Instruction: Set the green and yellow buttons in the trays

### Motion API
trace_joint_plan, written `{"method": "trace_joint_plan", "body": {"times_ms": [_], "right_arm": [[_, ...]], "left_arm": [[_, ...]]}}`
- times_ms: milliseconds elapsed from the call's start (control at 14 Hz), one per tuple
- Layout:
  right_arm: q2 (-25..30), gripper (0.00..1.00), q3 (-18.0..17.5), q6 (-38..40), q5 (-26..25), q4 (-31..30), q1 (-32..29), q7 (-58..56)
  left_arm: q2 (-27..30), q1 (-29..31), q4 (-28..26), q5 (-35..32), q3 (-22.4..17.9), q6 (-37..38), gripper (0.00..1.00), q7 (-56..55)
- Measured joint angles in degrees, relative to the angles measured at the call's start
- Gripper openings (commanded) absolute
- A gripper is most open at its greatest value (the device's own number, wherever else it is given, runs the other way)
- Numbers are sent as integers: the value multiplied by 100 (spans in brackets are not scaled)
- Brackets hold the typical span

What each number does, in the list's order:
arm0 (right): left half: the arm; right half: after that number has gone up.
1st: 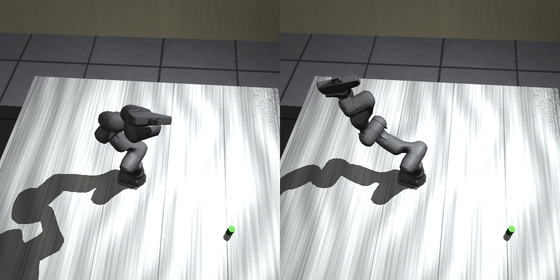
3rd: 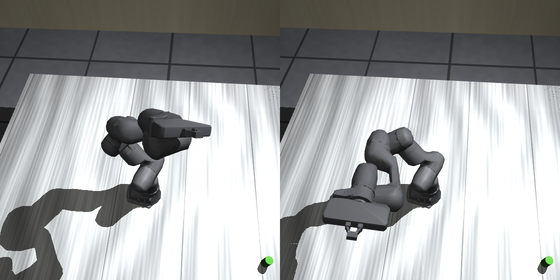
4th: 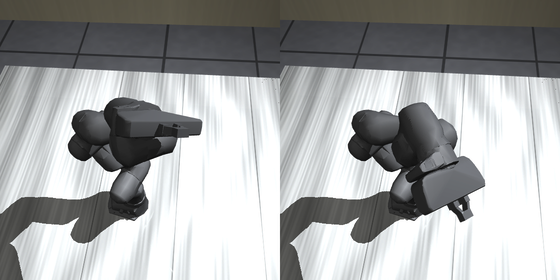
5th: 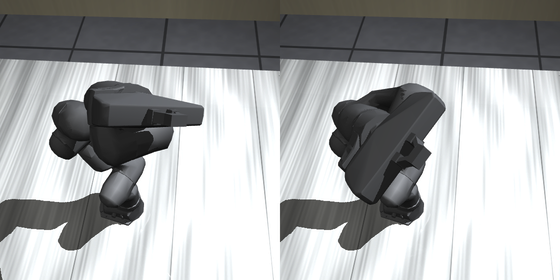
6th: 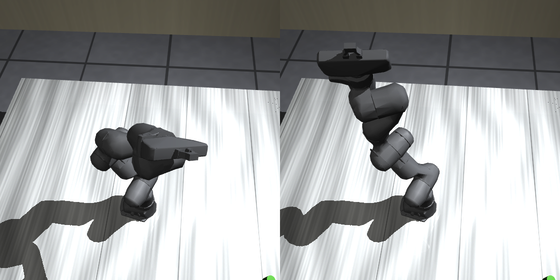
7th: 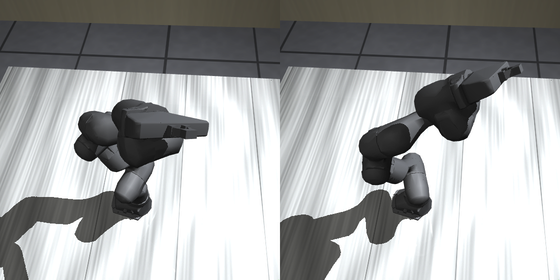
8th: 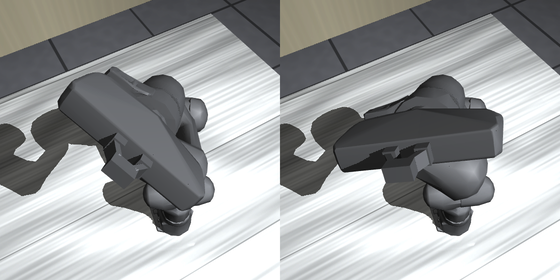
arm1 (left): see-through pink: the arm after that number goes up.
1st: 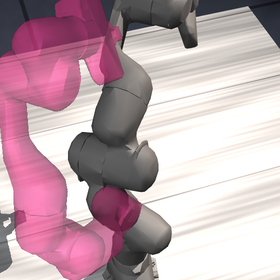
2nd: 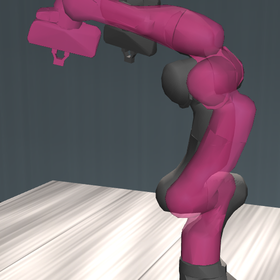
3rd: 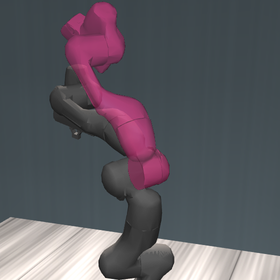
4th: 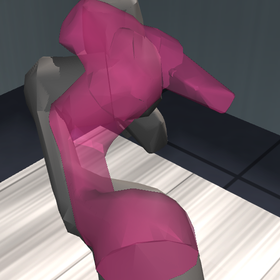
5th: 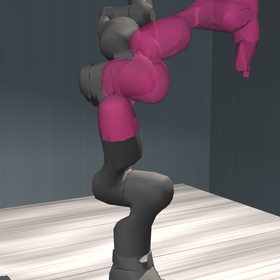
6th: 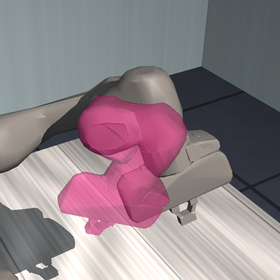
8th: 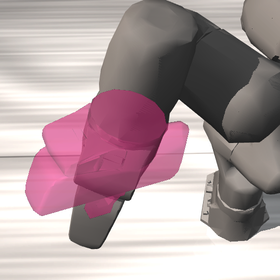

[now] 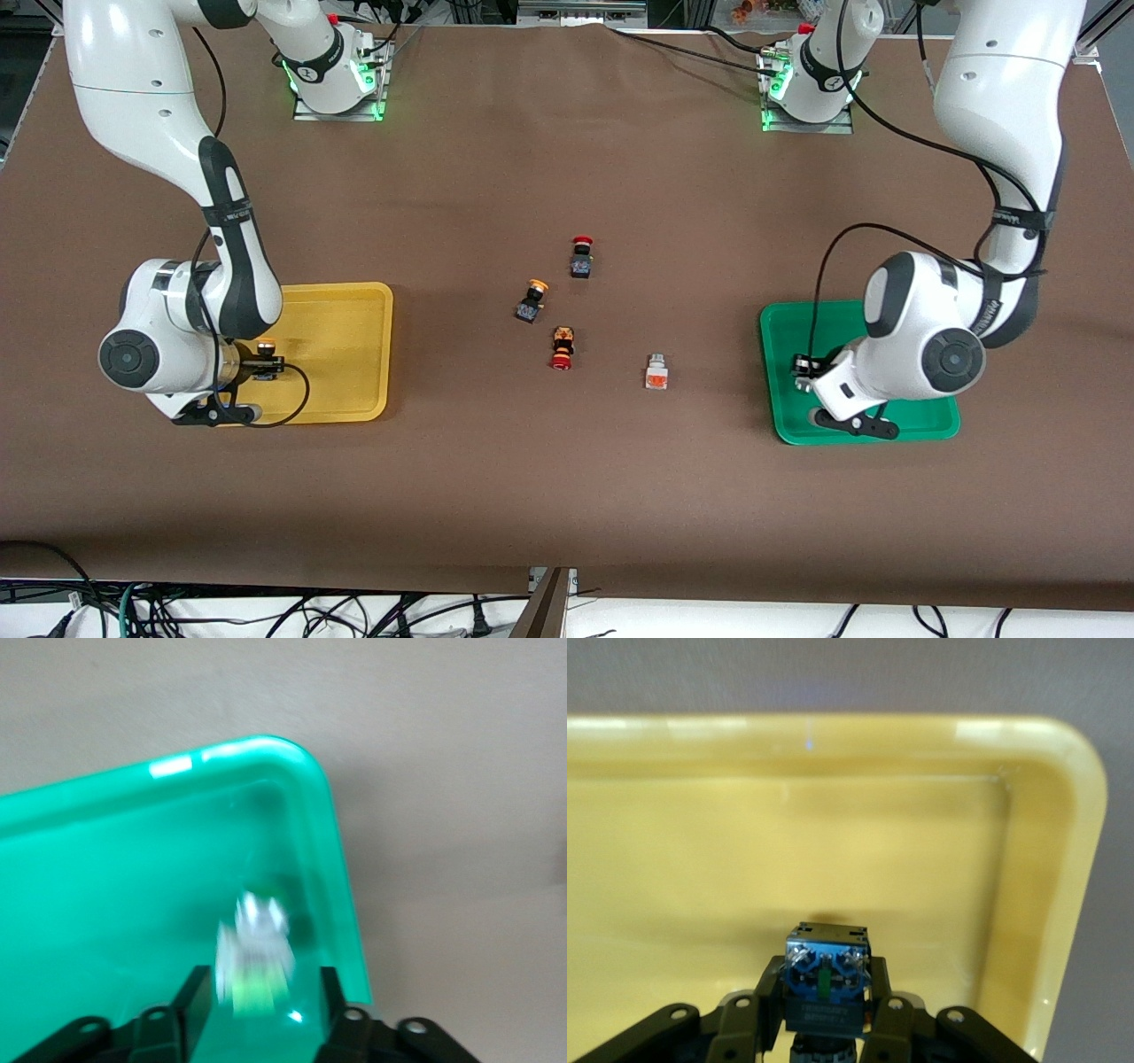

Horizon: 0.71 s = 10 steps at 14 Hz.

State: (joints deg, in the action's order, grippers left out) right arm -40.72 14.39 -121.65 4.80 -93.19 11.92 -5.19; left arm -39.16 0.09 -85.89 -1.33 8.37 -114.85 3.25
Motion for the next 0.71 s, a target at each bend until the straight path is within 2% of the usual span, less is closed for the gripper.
{"method": "trace_joint_plan", "body": {"times_ms": [214, 357, 500, 714], "right_arm": [[218, 100, -11, -49, 0, -38, 57, 0], [429, 100, -86, -47, 24, -25, 246, 164], [541, 100, -205, -29, 46, 24, 650, 1100], [543, 100, -362, -64, 49, 55, 1636, 3065]], "left_arm": [[-69, -89, 201, 26, 154, 8, 100, -62], [-67, -288, 260, 155, 293, 16, 100, -885], [-125, -668, 260, 273, 321, -129, 100, -1915], [-452, -1204, 261, 352, 324, -977, 100, -2961]]}}
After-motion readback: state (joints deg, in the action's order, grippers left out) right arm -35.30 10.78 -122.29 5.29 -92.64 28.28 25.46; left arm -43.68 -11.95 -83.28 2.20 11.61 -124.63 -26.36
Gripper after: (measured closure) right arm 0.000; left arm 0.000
